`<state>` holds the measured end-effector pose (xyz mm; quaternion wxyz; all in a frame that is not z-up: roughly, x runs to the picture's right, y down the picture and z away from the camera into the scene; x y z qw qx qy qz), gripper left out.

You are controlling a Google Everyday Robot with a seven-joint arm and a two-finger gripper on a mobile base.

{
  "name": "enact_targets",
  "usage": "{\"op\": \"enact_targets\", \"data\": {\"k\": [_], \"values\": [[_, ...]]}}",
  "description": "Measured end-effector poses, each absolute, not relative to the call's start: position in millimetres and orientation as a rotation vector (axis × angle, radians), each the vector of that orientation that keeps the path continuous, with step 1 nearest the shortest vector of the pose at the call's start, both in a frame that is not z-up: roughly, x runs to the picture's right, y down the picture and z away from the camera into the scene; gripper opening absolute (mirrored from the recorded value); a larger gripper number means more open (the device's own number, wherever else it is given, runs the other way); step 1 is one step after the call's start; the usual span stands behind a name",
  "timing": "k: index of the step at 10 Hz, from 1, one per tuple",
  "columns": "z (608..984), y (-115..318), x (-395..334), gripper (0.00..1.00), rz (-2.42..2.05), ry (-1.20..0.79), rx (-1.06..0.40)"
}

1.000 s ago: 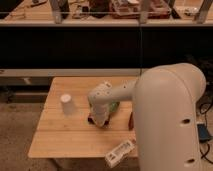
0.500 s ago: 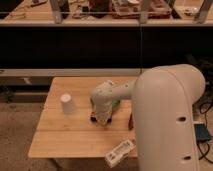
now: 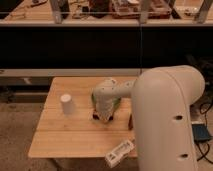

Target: Push the eraser across the table

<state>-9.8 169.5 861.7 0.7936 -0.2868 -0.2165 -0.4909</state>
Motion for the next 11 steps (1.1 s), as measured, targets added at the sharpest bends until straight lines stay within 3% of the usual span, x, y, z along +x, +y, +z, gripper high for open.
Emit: {"op": "enact_targets", "data": {"k": [11], "values": [[903.5,118.9,12.9,0.0,-1.038,-0.488,-0.549]]}}
